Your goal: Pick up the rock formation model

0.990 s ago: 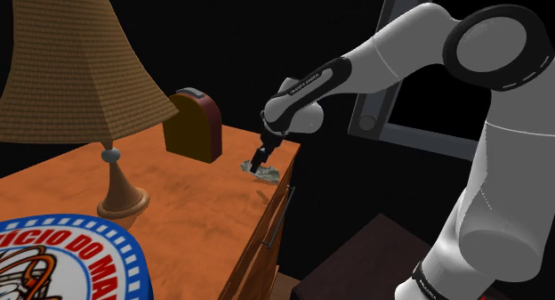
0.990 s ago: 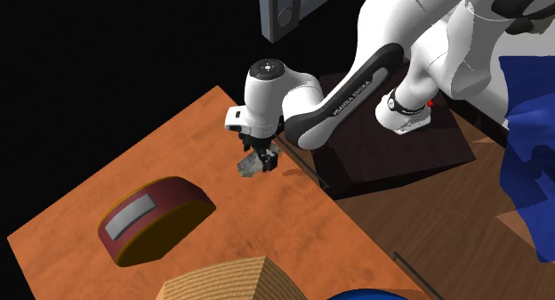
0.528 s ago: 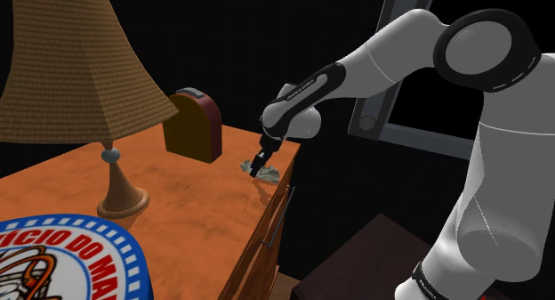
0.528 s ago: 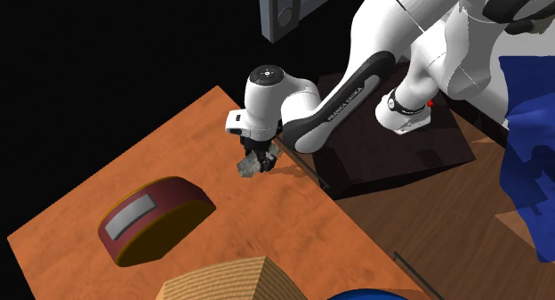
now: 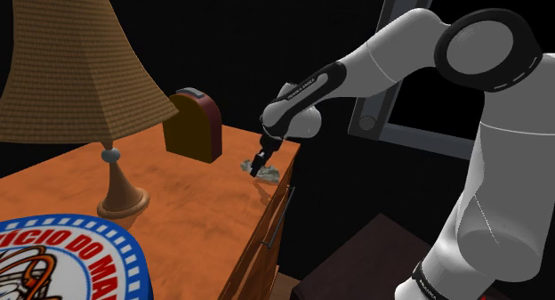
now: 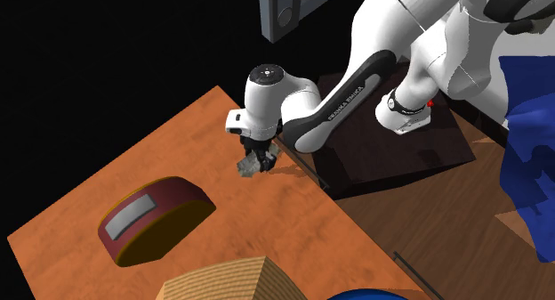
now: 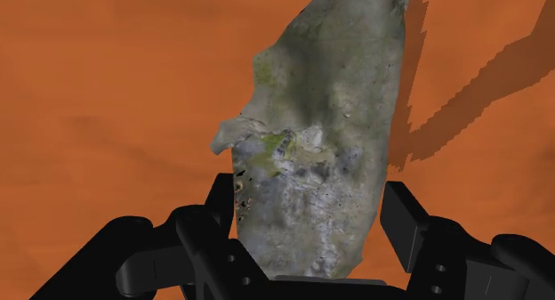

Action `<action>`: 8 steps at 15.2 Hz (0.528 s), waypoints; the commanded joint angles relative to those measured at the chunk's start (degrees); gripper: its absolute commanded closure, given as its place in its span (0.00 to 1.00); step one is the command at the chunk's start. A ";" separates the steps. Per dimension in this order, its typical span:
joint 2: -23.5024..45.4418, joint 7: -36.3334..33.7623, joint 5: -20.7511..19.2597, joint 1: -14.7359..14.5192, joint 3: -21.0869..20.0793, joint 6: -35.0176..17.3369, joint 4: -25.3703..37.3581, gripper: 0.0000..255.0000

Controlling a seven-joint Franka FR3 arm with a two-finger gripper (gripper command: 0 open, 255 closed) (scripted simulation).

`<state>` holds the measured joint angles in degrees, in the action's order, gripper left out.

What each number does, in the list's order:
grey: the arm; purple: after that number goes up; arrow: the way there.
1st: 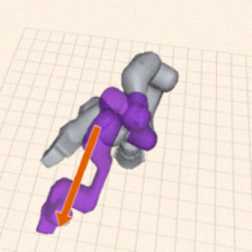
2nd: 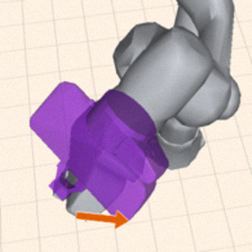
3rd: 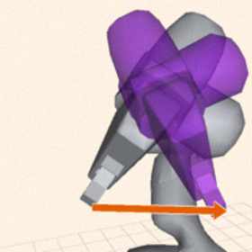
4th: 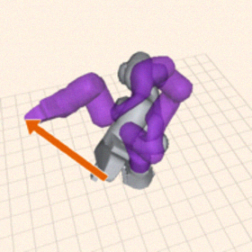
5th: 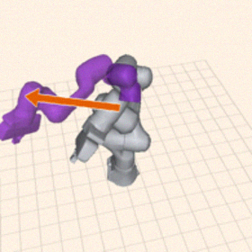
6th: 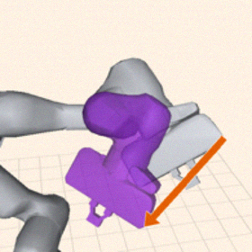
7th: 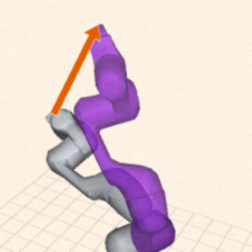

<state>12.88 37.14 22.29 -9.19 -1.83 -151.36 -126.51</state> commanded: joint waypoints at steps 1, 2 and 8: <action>-0.97 -0.63 -0.56 -0.11 0.21 1.04 0.04 1.00; -1.53 -0.99 -0.89 -0.16 0.33 1.70 0.15 1.00; -4.68 -3.02 -2.76 -0.32 0.89 5.68 1.11 1.00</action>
<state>8.80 34.55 19.90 -9.48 -1.04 -146.51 -125.65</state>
